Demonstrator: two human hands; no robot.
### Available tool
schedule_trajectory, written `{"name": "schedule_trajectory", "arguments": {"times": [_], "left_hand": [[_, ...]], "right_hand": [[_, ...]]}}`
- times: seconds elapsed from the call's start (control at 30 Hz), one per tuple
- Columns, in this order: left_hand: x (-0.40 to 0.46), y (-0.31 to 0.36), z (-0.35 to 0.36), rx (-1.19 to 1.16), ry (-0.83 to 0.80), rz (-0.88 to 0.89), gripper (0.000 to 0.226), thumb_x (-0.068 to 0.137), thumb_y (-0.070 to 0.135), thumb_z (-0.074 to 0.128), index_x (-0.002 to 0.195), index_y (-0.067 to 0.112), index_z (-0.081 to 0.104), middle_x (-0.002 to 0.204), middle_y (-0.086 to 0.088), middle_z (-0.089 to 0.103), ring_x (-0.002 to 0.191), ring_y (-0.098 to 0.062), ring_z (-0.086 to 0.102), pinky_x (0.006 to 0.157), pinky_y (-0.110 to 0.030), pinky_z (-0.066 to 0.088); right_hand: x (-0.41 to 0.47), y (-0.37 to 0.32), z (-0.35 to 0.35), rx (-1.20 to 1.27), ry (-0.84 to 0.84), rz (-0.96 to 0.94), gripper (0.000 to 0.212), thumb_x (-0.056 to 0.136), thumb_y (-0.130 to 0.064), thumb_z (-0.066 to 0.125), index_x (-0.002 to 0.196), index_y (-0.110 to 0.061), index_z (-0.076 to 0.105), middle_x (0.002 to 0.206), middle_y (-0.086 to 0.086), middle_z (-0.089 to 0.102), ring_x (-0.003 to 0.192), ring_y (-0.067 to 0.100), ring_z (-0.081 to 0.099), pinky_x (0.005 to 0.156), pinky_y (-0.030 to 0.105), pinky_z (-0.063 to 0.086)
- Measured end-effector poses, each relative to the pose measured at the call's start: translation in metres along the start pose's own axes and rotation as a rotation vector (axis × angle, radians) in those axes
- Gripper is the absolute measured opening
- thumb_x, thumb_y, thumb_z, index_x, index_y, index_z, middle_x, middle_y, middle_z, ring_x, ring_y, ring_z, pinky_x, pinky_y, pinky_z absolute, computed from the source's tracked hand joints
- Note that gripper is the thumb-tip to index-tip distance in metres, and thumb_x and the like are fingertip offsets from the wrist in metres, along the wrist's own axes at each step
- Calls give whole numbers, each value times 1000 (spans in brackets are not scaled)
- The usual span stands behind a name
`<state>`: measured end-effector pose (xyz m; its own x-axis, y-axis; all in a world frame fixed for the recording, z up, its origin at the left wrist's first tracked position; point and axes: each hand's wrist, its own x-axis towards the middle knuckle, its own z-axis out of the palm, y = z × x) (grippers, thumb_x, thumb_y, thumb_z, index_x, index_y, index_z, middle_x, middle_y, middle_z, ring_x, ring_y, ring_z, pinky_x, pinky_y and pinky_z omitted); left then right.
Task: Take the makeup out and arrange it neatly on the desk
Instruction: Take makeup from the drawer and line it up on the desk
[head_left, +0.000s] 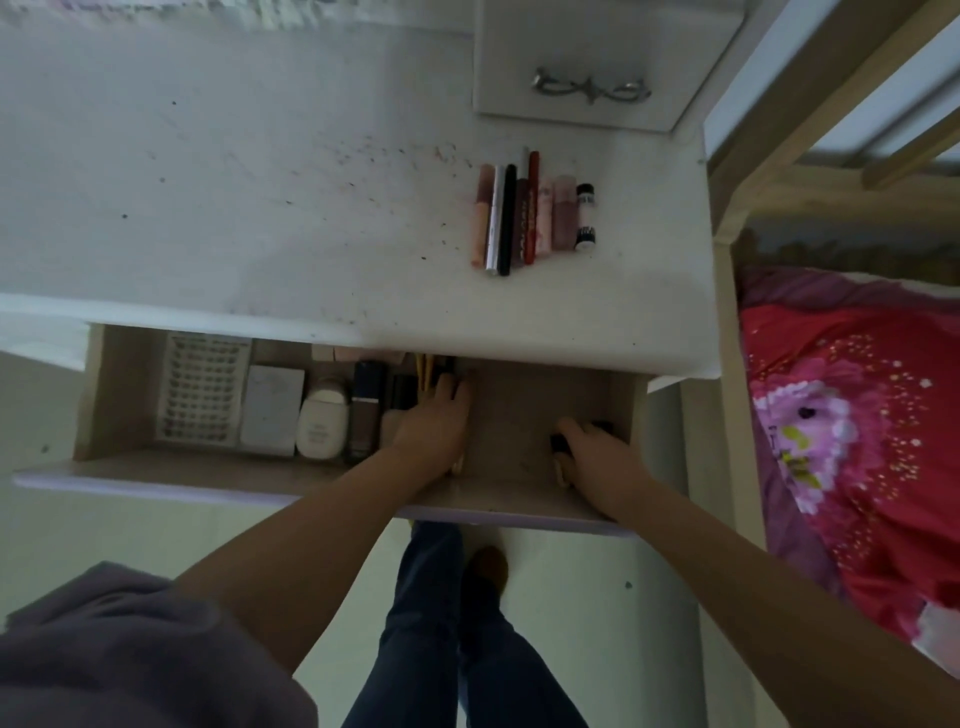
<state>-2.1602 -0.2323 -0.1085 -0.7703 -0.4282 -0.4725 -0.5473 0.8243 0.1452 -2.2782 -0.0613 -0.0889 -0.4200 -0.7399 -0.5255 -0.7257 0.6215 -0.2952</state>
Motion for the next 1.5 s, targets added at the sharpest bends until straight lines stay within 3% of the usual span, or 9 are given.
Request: {"name": "schedule_trajectory", "arguments": {"times": [0.2,0.37,0.47,0.6,0.77,0.9,1.2,1.33,1.5], "left_hand": [[17,9,-4,-29,-23,24,46,96,8,38,141,9,28,135,-19,36,103,-36,53,67,-41,44],[-21,2,-18,-364,82,229,40,97,13,44,136,11,38,129,-12,44,98,-30,56,71,-37,47],[-52,-6,-65,-602,263,341,39,97,12,44,135,9,43,114,-5,50,84,-12,55,73,-27,51],[-28,-30,-163,-748,543,223,34,92,11,52,125,11,45,94,3,54,77,-1,54,69,-12,45],[71,-71,-230,-844,113,19,46,87,21,65,128,16,44,79,-8,59,63,-16,52,56,-24,45],[120,-57,-228,-727,24,30,44,86,26,66,125,13,48,81,-6,62,61,-13,55,55,-20,47],[114,-26,-200,-767,319,-49,45,92,33,56,131,15,41,96,-5,59,74,-18,63,63,-26,54],[42,-33,-166,-776,523,25,13,96,20,47,108,15,49,78,9,52,65,-6,56,61,-18,50],[-50,-36,-56,-447,257,379,22,91,29,39,96,20,59,77,13,58,68,0,55,54,-11,43]], "right_hand": [[2,-3,-3,20,2,-28,28,98,-22,43,124,-12,44,116,13,57,96,29,58,67,30,40],[-13,-15,-20,171,61,-117,26,96,-21,48,122,-14,47,115,8,59,97,22,57,70,24,36],[-24,-23,-56,329,210,-200,25,93,-18,55,117,-14,55,109,1,60,91,13,56,74,12,35],[-12,-20,-129,461,485,-162,18,93,-13,55,110,-10,57,93,-8,55,76,-3,51,69,1,39],[59,9,-186,536,692,64,16,96,-18,50,108,-11,57,87,-2,57,80,15,56,72,20,46],[104,15,-189,468,623,148,21,97,-20,47,110,-7,58,90,4,58,82,17,53,62,15,31],[112,9,-181,446,658,185,28,96,-24,48,120,-9,54,110,13,56,84,13,48,75,18,36],[55,-3,-164,384,735,-24,20,97,-15,48,111,-8,60,96,1,56,69,-2,47,67,0,34],[-12,-12,-65,172,344,-236,29,91,-21,44,102,-6,66,94,6,64,78,6,61,74,7,41]]}}
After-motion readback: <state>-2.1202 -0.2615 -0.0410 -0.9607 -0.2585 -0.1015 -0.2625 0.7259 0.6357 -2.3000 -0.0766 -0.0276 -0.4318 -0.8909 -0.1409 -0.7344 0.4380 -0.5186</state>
